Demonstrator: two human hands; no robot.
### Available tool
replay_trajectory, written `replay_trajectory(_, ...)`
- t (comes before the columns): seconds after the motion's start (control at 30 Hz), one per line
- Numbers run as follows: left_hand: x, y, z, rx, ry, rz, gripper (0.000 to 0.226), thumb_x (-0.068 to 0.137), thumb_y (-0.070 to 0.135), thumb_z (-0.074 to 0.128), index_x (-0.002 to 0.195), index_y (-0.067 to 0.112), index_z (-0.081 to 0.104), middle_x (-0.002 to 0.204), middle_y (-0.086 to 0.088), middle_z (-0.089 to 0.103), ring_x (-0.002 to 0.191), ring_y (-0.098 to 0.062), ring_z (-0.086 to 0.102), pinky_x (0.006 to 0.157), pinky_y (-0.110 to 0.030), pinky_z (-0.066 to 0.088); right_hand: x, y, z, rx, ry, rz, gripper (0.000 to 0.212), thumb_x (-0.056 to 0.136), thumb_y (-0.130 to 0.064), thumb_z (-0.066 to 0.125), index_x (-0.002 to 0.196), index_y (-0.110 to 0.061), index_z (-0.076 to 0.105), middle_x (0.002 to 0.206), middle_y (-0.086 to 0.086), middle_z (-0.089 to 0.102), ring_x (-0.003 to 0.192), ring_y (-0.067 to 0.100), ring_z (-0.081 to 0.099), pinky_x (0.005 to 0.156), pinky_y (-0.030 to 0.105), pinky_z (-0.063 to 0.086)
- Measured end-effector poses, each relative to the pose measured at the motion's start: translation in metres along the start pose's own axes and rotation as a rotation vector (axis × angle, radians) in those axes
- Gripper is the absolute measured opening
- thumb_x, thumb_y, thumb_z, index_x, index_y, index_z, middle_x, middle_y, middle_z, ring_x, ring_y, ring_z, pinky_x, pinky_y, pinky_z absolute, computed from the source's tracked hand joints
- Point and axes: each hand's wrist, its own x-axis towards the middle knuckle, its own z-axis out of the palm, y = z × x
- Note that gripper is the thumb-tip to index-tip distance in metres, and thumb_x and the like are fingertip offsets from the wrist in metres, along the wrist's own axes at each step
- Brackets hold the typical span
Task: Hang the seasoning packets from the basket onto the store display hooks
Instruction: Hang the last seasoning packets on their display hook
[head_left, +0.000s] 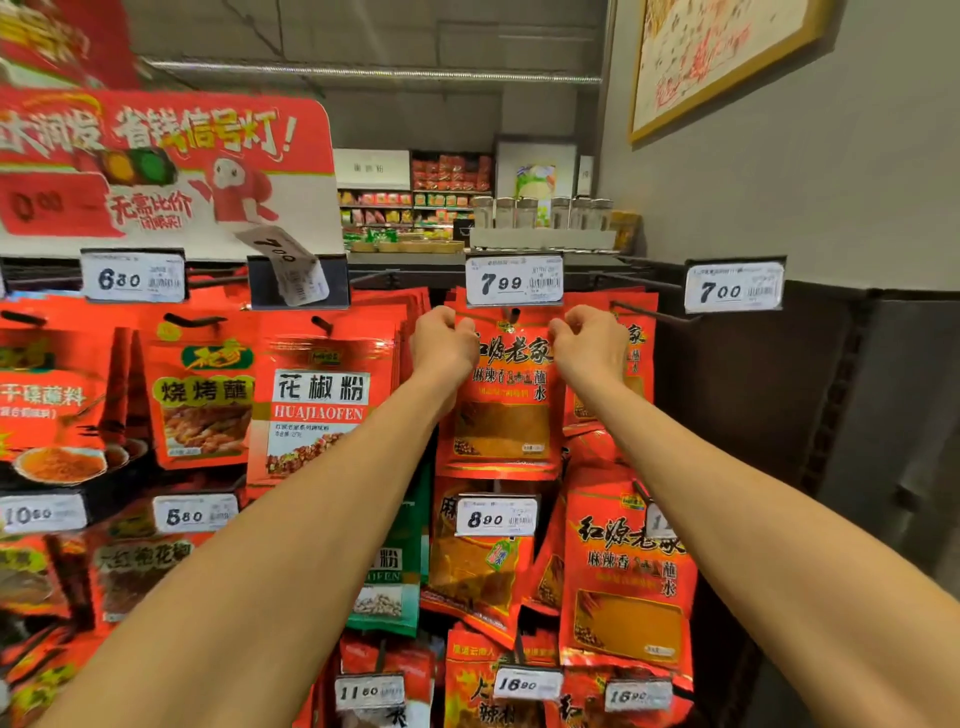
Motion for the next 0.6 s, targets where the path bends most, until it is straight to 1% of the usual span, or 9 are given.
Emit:
replay_trajectory(0.1, -0.010, -0.001, -0.006, 0.032, 0.054, 0.021, 0.028, 0.097, 0.019, 0.056, 0.070, 0.019, 0.053, 0.067, 0.006, 0.053, 0.062, -0.013, 0.044, 0.055, -0.031, 0.032, -0.012, -0.004, -0.012, 0.021, 0.005, -0.050, 0.018, 0.098, -0.027, 0.060, 0.083, -0.019, 0.063, 0.082, -0.003, 0.063, 0.082, 0.019, 0.056, 0.070, 0.028, 0.031)
replay_trajectory(0.2, -0.026, -0.002, -0.017, -0.018, 0.057, 0.061, 0.029, 0.098, 0.020, 0.057, 0.070, 0.022, 0.053, 0.064, 0.008, 0.051, 0.059, -0.010, 0.043, 0.054, -0.030, 0.032, -0.031, 0.000, -0.027, 0.116, -0.005, -0.116, 0.022, 0.100, -0.024, 0.057, 0.080, -0.015, 0.057, 0.073, -0.007, 0.053, 0.074, 0.017, 0.049, 0.062, 0.030, 0.023)
replay_trajectory(0.27, -0.038, -0.005, -0.028, -0.060, 0.032, 0.102, 0.025, 0.098, 0.020, 0.057, 0.073, 0.018, 0.056, 0.066, 0.006, 0.052, 0.061, -0.011, 0.044, 0.056, -0.030, 0.035, -0.046, 0.002, -0.039, 0.211, -0.044, -0.166, 0.026, 0.102, -0.023, 0.054, 0.077, -0.018, 0.050, 0.070, -0.008, 0.048, 0.069, 0.013, 0.044, 0.059, 0.031, 0.029)
replay_trajectory(0.3, -0.045, -0.006, -0.034, -0.079, 0.021, 0.135, 0.025, 0.097, 0.021, 0.058, 0.073, 0.016, 0.056, 0.065, 0.006, 0.051, 0.060, -0.012, 0.043, 0.057, -0.031, 0.035, -0.053, 0.002, -0.044, 0.273, -0.070, -0.186, 0.028, 0.102, -0.024, 0.052, 0.076, -0.017, 0.046, 0.070, -0.006, 0.047, 0.068, 0.012, 0.041, 0.061, 0.030, 0.033)
replay_trajectory(0.43, -0.069, -0.007, -0.052, -0.138, -0.055, 0.264, 0.026, 0.098, 0.024, 0.056, 0.073, 0.020, 0.050, 0.066, 0.003, 0.043, 0.062, -0.014, 0.039, 0.058, -0.033, 0.033, -0.071, -0.009, -0.059, 0.573, -0.166, -0.098, 0.029, 0.093, -0.036, 0.050, 0.078, -0.011, 0.045, 0.081, 0.009, 0.046, 0.077, 0.024, 0.043, 0.071, 0.045, 0.038)
replay_trajectory(0.47, -0.072, -0.005, -0.053, -0.141, -0.064, 0.276, 0.026, 0.098, 0.024, 0.056, 0.074, 0.018, 0.050, 0.067, 0.002, 0.043, 0.064, -0.014, 0.039, 0.060, -0.033, 0.034, -0.072, -0.013, -0.061, 0.595, -0.184, -0.074, 0.029, 0.093, -0.038, 0.052, 0.084, -0.011, 0.051, 0.086, 0.008, 0.052, 0.081, 0.024, 0.049, 0.075, 0.047, 0.043)
replay_trajectory(0.53, -0.076, 0.002, -0.054, -0.142, -0.082, 0.283, 0.024, 0.100, 0.021, 0.055, 0.078, 0.011, 0.052, 0.071, -0.002, 0.047, 0.067, -0.014, 0.043, 0.063, -0.034, 0.038, -0.073, -0.024, -0.065, 0.513, -0.194, -0.100, 0.029, 0.096, -0.039, 0.060, 0.108, -0.012, 0.062, 0.110, 0.002, 0.068, 0.103, 0.021, 0.063, 0.093, 0.050, 0.052)
replay_trajectory(0.57, -0.079, 0.005, -0.054, -0.146, -0.084, 0.287, 0.025, 0.100, 0.020, 0.055, 0.077, 0.013, 0.052, 0.071, -0.001, 0.047, 0.066, -0.011, 0.043, 0.063, -0.031, 0.038, -0.074, -0.028, -0.068, 0.479, -0.175, -0.126, 0.024, 0.097, -0.035, 0.061, 0.113, -0.016, 0.063, 0.113, 0.002, 0.070, 0.106, 0.021, 0.066, 0.097, 0.052, 0.052)
replay_trajectory(0.6, -0.084, 0.008, -0.055, -0.151, -0.076, 0.306, 0.028, 0.100, 0.019, 0.056, 0.074, 0.017, 0.049, 0.069, 0.003, 0.045, 0.062, -0.005, 0.040, 0.060, -0.025, 0.035, -0.074, -0.030, -0.070, 0.474, -0.149, -0.153, 0.016, 0.098, -0.031, 0.062, 0.109, -0.021, 0.065, 0.109, 0.002, 0.072, 0.103, 0.022, 0.068, 0.095, 0.054, 0.053)
